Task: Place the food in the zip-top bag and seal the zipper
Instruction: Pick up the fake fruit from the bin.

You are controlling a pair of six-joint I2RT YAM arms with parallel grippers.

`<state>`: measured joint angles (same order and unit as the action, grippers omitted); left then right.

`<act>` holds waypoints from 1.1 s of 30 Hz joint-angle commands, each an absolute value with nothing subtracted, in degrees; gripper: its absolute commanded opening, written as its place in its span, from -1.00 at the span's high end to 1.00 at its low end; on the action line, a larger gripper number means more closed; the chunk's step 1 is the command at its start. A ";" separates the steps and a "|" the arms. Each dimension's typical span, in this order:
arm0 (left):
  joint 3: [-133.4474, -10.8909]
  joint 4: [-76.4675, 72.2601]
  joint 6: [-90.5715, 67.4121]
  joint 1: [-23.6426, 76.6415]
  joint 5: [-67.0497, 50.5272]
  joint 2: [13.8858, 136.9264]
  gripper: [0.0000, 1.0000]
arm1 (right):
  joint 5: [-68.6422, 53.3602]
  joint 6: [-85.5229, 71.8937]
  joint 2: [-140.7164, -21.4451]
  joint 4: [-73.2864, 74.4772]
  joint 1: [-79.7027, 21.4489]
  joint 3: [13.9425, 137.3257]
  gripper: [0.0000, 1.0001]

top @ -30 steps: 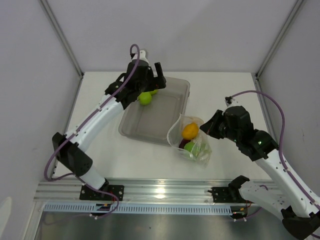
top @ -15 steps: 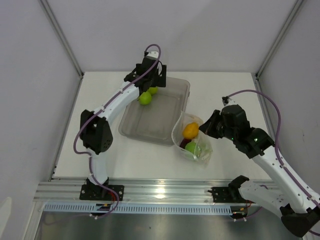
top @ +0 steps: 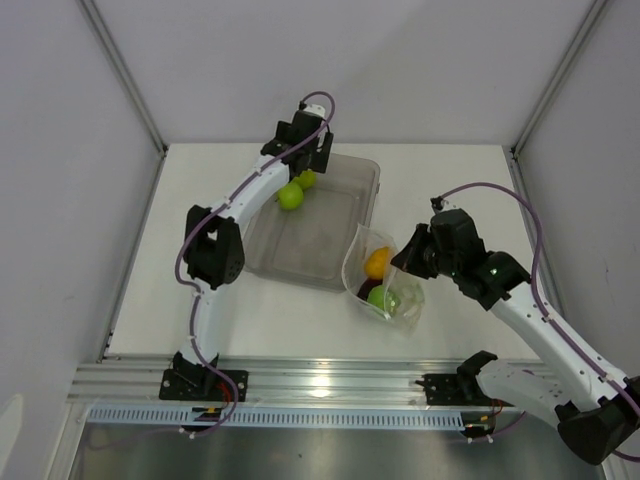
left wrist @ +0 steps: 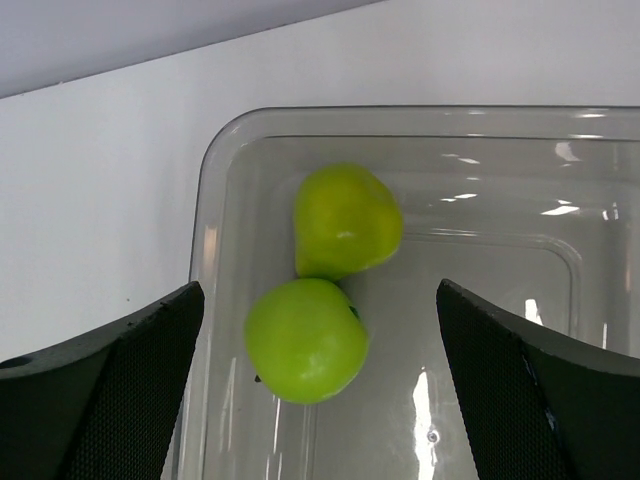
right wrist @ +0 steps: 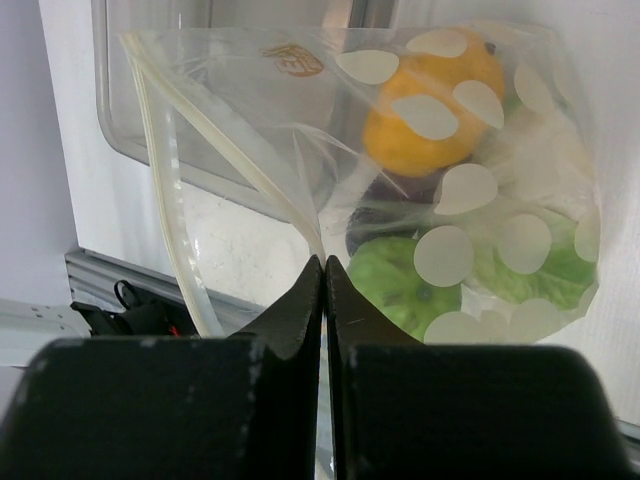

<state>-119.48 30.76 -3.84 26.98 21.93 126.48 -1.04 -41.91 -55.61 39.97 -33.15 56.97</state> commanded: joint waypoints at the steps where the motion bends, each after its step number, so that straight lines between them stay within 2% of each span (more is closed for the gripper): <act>1: -122.96 30.76 -1.15 27.07 25.05 127.53 -0.99 | -2.37 -41.05 -55.99 36.91 -32.78 56.51 1.00; 5: -126.98 34.27 -1.66 25.93 20.32 129.81 -0.99 | -2.37 -40.96 -55.81 36.65 -32.70 56.16 1.00; 10: -131.48 40.86 -4.38 23.91 7.22 133.77 -0.99 | -2.64 -40.96 -55.46 36.48 -32.61 55.46 1.00; 20: -129.64 40.70 -13.00 19.34 -6.40 135.00 -0.99 | -2.90 -41.04 -54.93 35.51 -32.34 53.97 1.00; 27: -129.99 41.04 -14.23 19.16 -6.68 136.40 -0.99 | -2.72 -41.13 -54.41 35.60 -32.26 54.32 1.00; 33: -129.38 44.90 -18.01 19.16 -0.37 137.37 -0.99 | -2.81 -41.13 -53.97 35.86 -32.26 54.40 1.00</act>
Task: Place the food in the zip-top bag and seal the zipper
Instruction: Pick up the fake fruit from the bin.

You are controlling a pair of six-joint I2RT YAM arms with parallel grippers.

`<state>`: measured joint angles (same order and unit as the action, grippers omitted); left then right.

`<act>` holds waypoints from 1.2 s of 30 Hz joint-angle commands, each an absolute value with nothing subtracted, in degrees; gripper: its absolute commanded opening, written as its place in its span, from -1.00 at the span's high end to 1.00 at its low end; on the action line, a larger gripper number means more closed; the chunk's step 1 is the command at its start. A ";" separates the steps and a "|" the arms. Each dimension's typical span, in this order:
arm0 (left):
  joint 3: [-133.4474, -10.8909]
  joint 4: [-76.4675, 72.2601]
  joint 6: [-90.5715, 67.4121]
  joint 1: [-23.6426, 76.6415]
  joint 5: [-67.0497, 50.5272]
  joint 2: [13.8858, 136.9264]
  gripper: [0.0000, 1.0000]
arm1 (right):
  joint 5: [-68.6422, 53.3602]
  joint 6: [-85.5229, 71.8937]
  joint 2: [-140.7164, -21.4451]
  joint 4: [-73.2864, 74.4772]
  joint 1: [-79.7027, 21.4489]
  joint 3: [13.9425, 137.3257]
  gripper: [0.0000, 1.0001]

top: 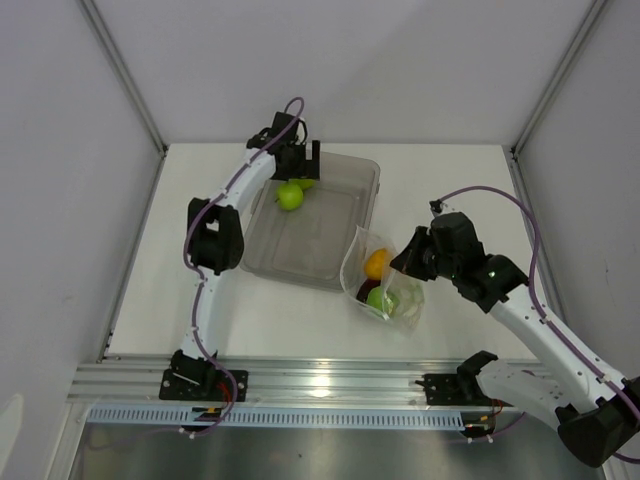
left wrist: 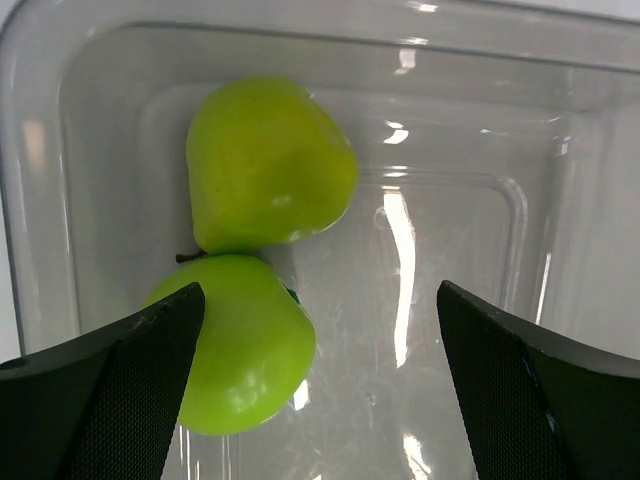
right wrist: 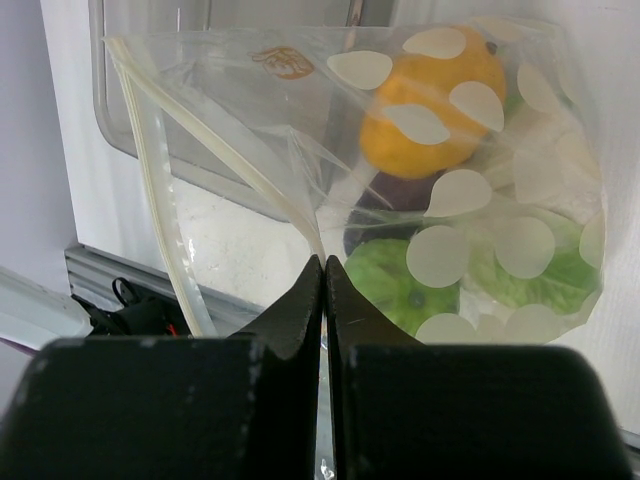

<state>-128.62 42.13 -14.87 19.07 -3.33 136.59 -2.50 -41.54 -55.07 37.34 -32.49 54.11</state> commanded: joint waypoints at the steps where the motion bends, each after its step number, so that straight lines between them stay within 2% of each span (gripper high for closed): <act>1: -129.29 45.35 -18.45 19.16 0.78 137.46 -0.99 | -2.81 -41.22 -53.88 36.12 -32.26 54.49 1.00; 4: -127.71 45.35 -18.72 19.16 3.69 136.85 -0.99 | -2.90 -41.48 -53.44 36.04 -32.26 54.41 1.00; 11: -124.90 44.91 -19.77 19.16 1.85 135.27 -0.99 | -3.25 -41.75 -53.09 35.95 -32.26 54.49 1.00; 19: -106.53 36.39 -22.76 20.04 4.82 124.11 -0.99 | -4.13 -42.54 -52.56 35.59 -32.26 54.32 1.00; 36: -99.58 38.85 -26.01 24.61 11.68 118.83 -0.99 | -3.87 -43.51 -48.08 37.35 -32.43 53.52 1.00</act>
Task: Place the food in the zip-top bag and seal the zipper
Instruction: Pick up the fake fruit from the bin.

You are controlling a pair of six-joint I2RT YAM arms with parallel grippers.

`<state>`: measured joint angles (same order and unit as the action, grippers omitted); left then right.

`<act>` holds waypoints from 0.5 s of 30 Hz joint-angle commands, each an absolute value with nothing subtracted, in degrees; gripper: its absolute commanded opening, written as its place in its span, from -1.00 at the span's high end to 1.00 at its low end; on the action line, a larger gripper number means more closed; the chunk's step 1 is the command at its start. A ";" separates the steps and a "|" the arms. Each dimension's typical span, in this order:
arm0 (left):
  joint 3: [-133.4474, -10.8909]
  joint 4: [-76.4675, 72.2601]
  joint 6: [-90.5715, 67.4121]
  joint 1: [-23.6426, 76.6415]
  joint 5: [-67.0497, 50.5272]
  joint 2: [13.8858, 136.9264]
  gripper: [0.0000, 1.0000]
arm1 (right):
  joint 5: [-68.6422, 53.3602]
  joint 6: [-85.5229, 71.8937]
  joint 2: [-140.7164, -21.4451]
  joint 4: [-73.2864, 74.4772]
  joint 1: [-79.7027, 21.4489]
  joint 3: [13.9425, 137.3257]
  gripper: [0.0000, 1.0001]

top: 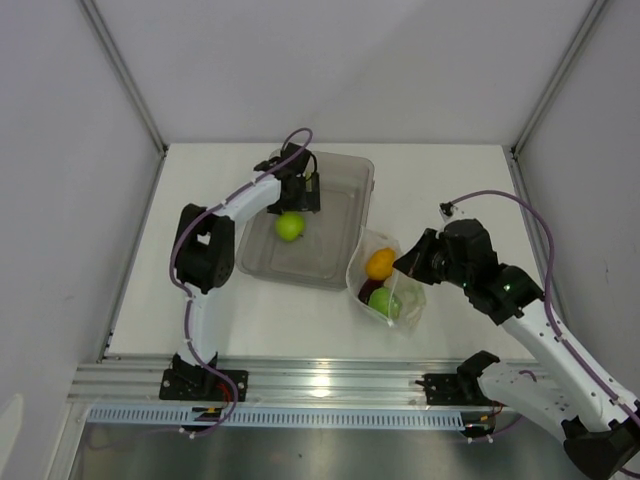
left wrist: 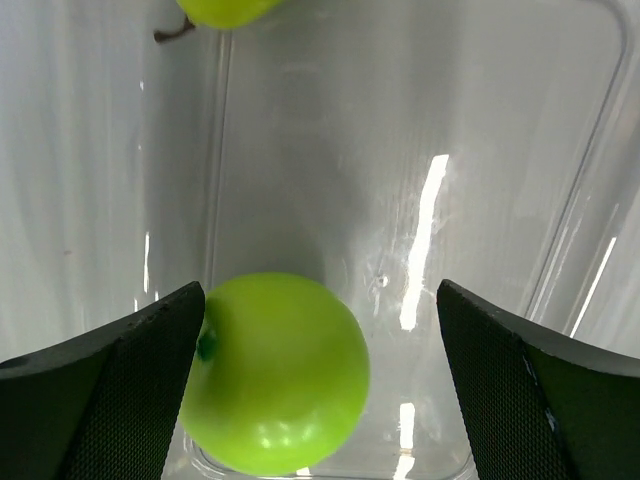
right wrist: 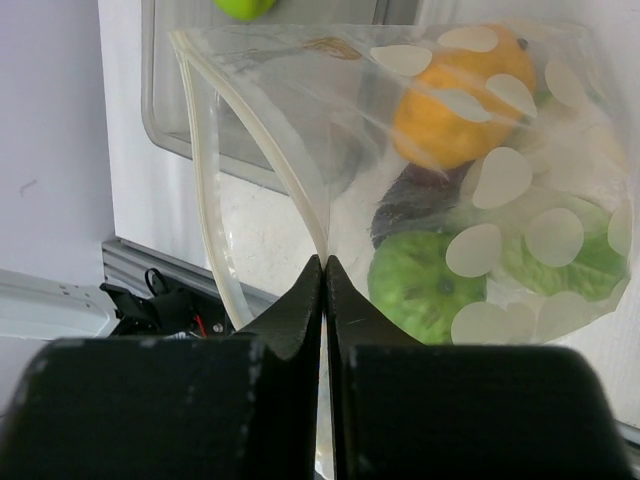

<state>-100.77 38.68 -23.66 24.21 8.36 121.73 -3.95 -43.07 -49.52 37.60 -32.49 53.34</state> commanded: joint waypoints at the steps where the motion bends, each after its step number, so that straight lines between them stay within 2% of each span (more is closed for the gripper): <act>1: -99.41 39.37 -26.36 24.61 12.21 118.92 -0.99 | -3.78 -43.51 -47.90 37.61 -32.43 53.53 1.00; 15: -94.49 39.38 -26.19 26.01 16.35 116.38 -0.99 | -4.04 -43.77 -47.11 37.71 -32.43 53.35 1.00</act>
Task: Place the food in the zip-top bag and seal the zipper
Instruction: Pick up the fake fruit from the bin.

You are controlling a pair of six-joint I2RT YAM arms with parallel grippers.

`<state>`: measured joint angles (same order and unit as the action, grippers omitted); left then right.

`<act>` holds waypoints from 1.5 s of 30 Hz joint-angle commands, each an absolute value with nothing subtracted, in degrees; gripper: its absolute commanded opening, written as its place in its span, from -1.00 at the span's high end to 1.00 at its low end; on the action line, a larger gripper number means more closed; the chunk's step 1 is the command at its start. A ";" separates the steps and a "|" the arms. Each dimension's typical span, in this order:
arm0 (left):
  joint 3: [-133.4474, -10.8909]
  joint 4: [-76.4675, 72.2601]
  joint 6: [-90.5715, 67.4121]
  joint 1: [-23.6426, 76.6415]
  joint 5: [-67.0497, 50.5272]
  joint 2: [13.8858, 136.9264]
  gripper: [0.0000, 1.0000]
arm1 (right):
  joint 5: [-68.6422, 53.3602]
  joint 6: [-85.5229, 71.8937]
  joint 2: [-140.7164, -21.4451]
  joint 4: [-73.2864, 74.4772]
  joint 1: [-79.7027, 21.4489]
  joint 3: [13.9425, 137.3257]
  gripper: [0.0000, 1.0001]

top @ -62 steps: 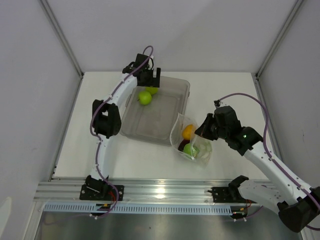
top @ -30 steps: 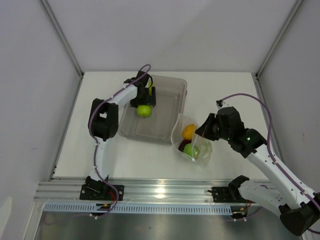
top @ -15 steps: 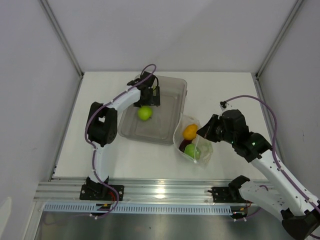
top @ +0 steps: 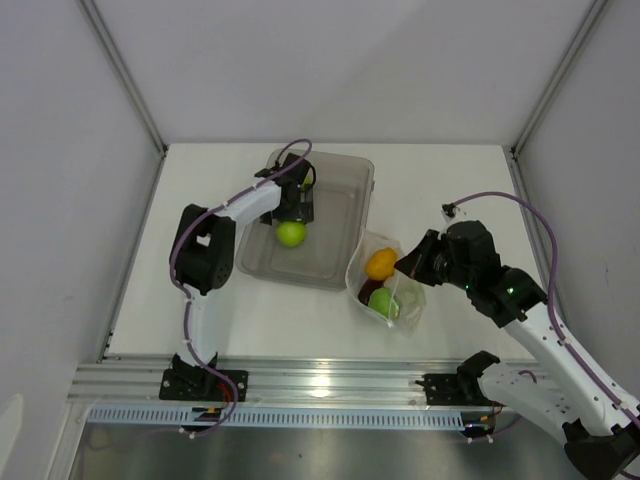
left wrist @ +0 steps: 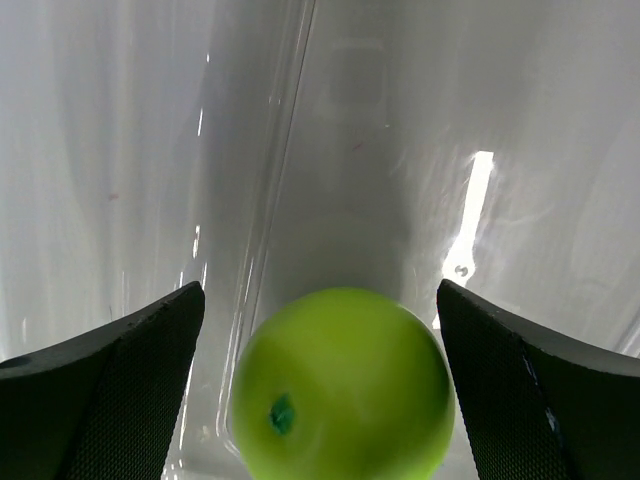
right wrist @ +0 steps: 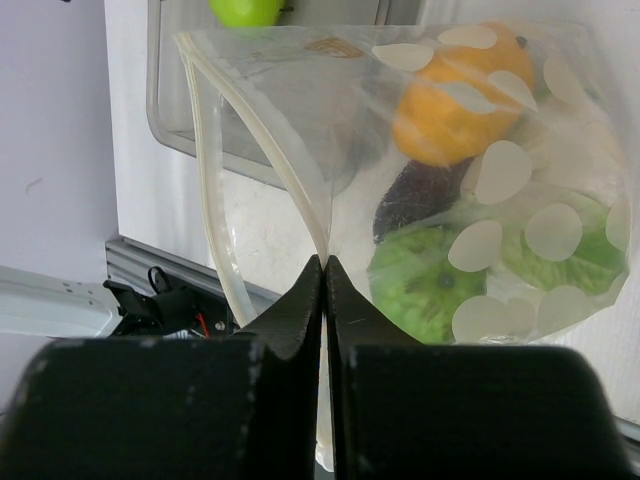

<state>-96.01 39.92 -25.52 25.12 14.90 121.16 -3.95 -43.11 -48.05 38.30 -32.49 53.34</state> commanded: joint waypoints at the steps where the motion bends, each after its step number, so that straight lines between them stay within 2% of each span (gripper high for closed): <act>1: -93.44 39.03 -26.02 26.10 15.83 115.93 -0.99 | -4.13 -43.86 -47.11 37.62 -32.43 53.35 1.00; 31: -76.38 32.87 -24.52 31.29 7.65 105.12 -0.99 | -3.52 -43.95 -47.02 37.09 -33.93 53.44 1.00; 45: -72.16 32.44 -26.02 32.34 9.49 103.36 -0.99 | -3.52 -44.38 -46.50 36.12 -34.19 52.56 1.00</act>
<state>-72.75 33.76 -25.45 31.55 8.75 106.39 -3.92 -43.97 -47.16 37.82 -33.69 52.36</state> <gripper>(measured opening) 0.994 0.008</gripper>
